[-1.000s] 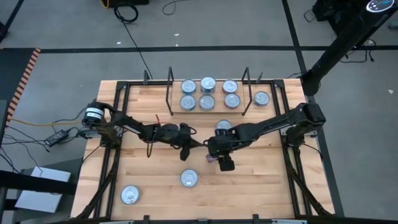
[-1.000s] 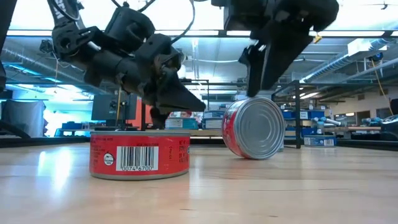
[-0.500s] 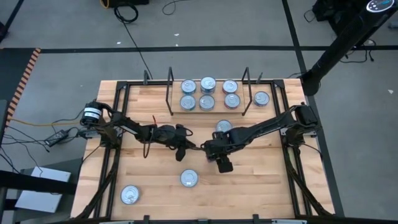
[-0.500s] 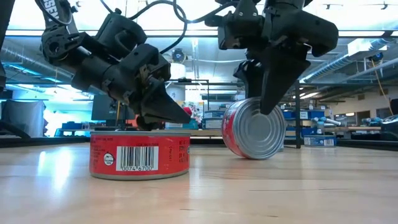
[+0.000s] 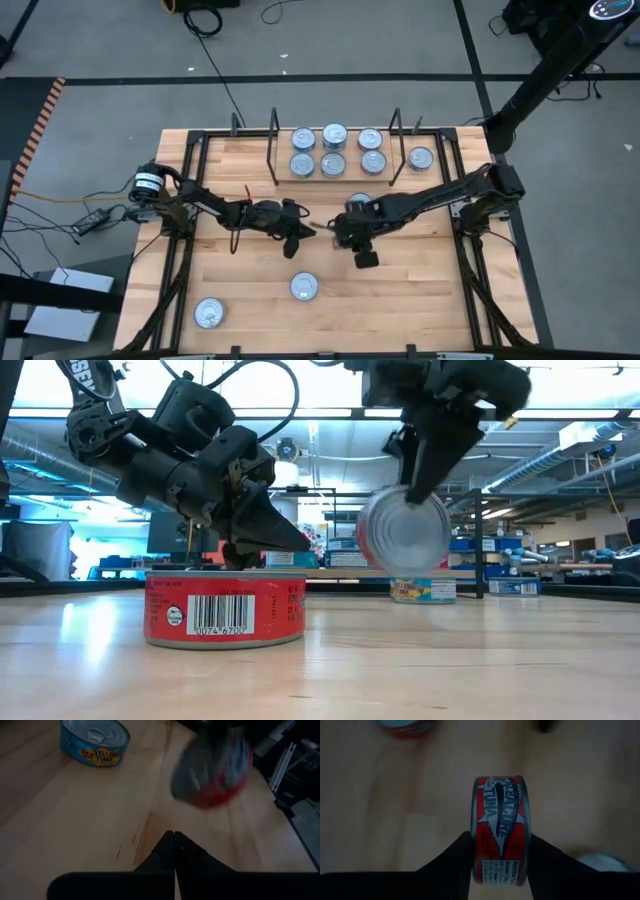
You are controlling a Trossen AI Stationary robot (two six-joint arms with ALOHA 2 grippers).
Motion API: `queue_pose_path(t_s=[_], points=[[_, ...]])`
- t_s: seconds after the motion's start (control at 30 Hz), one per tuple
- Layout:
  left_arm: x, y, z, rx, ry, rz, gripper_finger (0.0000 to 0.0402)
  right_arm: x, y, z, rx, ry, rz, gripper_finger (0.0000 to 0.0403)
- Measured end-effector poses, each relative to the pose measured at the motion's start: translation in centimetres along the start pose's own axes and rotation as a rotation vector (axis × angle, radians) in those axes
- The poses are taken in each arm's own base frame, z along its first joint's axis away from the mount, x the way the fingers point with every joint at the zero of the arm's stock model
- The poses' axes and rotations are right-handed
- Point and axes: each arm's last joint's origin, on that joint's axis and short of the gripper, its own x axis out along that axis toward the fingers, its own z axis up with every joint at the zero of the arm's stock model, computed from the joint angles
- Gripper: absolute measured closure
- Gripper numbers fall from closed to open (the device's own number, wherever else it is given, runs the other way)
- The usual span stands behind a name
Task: Stack canned seafood by type on shelf
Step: Stack the red tuna can on top of the red tuna can on the shelf
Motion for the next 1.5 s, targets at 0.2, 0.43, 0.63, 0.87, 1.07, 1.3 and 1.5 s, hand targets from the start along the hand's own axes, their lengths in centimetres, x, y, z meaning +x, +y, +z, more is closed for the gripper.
queue_pose_path(t_s=[0.2,0.43,0.63,0.87,1.07,1.3,1.5], points=[[0.0,0.0,0.2,0.002,-0.026,0.007,0.0400,-5.5,-3.7,-0.4,0.030,-0.038,-0.340,0.0256],[0.0,0.0,0.2,0.003,-0.038,0.032,0.0400,-9.0,-10.3,-0.8,0.003,-0.002,-0.757,0.0256],[0.0,0.0,0.2,0.008,-0.040,0.038,0.0400,-8.2,-16.2,-1.5,0.023,0.070,-0.842,0.0256],[0.0,0.1,0.2,0.008,-0.040,0.040,0.0400,-6.7,-20.8,-3.0,0.060,0.140,-0.829,0.0256],[0.0,0.1,0.2,0.010,-0.039,0.041,0.0400,-5.2,-22.5,-4.3,0.077,0.175,-0.776,0.0256],[0.0,0.1,0.2,0.014,-0.035,0.043,0.0400,-2.9,-22.5,-6.1,0.040,0.231,-0.760,0.0256],[0.0,0.1,0.2,0.023,-0.034,0.043,0.0400,-2.4,-22.7,-6.7,0.046,0.245,-0.766,0.0256]])
